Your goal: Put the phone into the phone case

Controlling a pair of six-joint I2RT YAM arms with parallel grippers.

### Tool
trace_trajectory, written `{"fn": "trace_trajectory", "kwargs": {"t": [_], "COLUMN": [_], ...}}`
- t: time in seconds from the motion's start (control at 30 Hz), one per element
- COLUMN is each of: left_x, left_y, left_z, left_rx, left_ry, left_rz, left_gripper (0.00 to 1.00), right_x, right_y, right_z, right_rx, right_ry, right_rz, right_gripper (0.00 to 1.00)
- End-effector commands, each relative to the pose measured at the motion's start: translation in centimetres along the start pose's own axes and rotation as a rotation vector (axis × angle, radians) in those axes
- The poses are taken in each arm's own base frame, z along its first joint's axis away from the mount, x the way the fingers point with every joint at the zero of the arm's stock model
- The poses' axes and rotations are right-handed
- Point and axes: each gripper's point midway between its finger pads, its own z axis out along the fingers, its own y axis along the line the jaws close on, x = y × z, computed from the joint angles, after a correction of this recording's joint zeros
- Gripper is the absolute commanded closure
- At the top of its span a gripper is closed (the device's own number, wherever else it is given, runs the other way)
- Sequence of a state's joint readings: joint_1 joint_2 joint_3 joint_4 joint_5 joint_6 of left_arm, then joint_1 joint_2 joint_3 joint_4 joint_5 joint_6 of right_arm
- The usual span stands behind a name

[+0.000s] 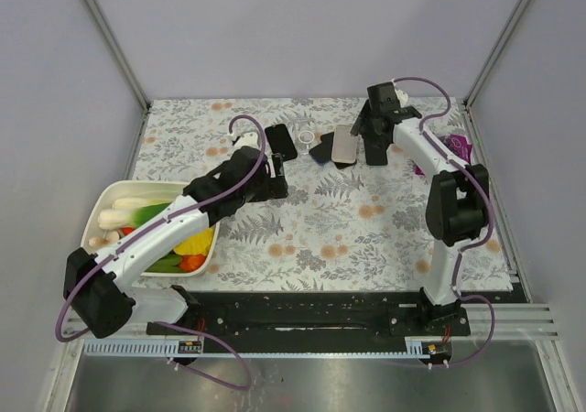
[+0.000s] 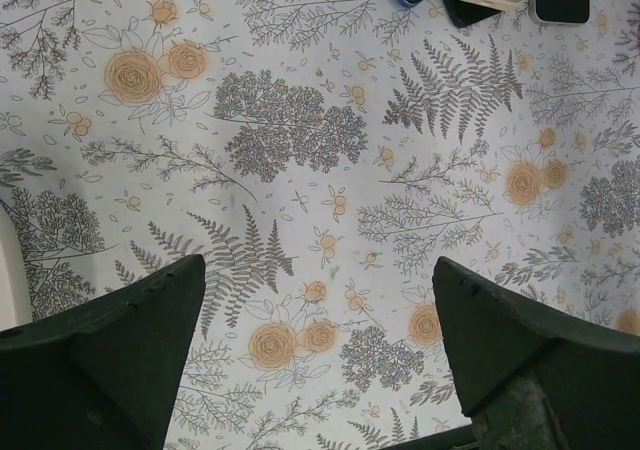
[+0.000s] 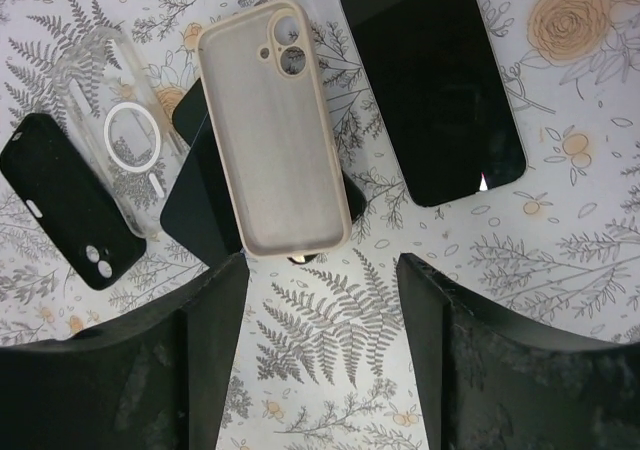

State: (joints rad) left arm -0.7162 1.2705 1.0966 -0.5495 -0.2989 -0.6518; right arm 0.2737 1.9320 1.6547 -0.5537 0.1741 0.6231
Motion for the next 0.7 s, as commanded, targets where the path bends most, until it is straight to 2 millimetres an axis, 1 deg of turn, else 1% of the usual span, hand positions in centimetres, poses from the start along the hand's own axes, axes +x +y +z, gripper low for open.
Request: {"fn": "trace_trajectory", "kwargs": {"t": [0.0,0.13,0.33,0.43,0.67], "left_x": [-0.7,-0.9,-0.8,-0.9,-0.8], "left_y": [-0.7,-0.6,-0.8,-0.8,-0.9], "left_z": [-0.7,-0.8,-0.6,-0.5,-0.1], "left_rx": [0.047,0.053,0.068,0.071,0.076], "left_ry": [0.001,0.002,0.024,0.03,0.046], "left_rz": [-0.028,-0.035,-0.048,-0.054,-0.064], "left_gripper": [0.01,0.01,0.01,0.01,0.01], "right_x": [-1.6,-0.7,1.1,1.8,3.6], "right_y": [0.2,-0.2,-0.3,-0.5,-0.7], "right_z": [1.5,3.9,6.7,7.7,9.4], "right_rx": [0.046,0.071,0.052,0.046,0.04], "right_ry": [-0.01,0.042,0.143,0.175,0.241], "right_rz": [-0.054,-0.111,-0.156,-0.158,-0.155], "right_gripper": [0.34,0.4,0.43,0.46,0.6]}}
